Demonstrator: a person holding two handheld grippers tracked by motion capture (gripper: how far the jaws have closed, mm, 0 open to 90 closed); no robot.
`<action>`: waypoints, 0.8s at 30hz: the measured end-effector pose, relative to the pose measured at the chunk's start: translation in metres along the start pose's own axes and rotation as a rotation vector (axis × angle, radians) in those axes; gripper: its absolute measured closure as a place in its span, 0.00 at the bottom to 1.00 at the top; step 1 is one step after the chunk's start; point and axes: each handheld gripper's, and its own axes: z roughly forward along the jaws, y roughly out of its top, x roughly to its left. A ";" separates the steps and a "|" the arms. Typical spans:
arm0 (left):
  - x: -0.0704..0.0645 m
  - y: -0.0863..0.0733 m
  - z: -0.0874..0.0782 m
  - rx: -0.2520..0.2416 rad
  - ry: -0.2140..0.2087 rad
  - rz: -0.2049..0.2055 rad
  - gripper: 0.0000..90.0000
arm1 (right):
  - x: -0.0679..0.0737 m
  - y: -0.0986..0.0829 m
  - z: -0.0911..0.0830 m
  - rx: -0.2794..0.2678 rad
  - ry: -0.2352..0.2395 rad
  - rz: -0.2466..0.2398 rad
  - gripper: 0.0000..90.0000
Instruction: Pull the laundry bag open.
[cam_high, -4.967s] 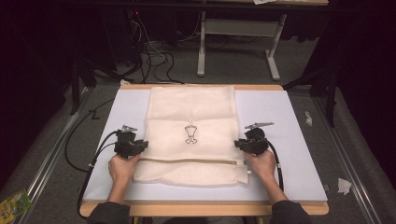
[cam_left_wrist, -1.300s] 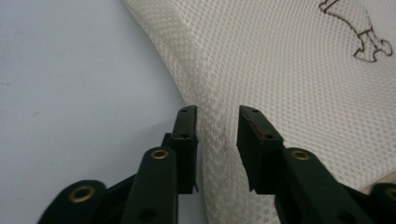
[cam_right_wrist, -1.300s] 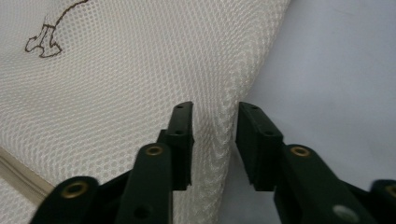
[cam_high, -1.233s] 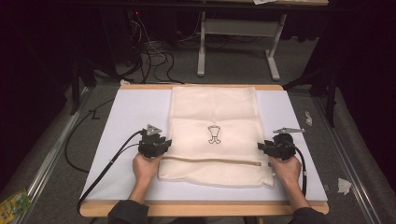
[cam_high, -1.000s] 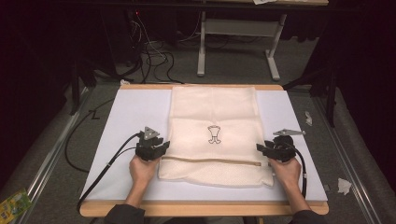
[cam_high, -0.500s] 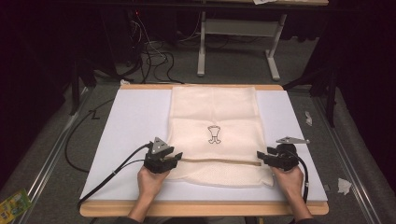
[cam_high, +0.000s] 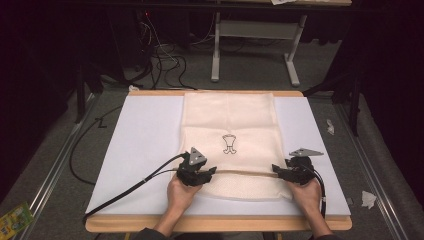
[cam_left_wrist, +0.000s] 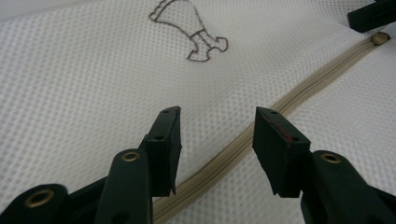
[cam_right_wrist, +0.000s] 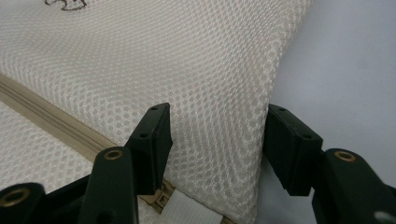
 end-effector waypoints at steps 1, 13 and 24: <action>0.000 0.000 0.000 0.000 0.000 0.000 0.58 | 0.000 0.000 0.000 0.000 0.000 0.000 0.51; -0.028 0.025 0.029 0.041 -0.055 0.041 0.57 | 0.001 0.001 -0.001 0.003 0.018 -0.052 0.94; -0.051 0.034 0.051 0.048 -0.119 0.063 0.58 | -0.010 0.001 -0.009 -0.042 0.106 -0.005 0.97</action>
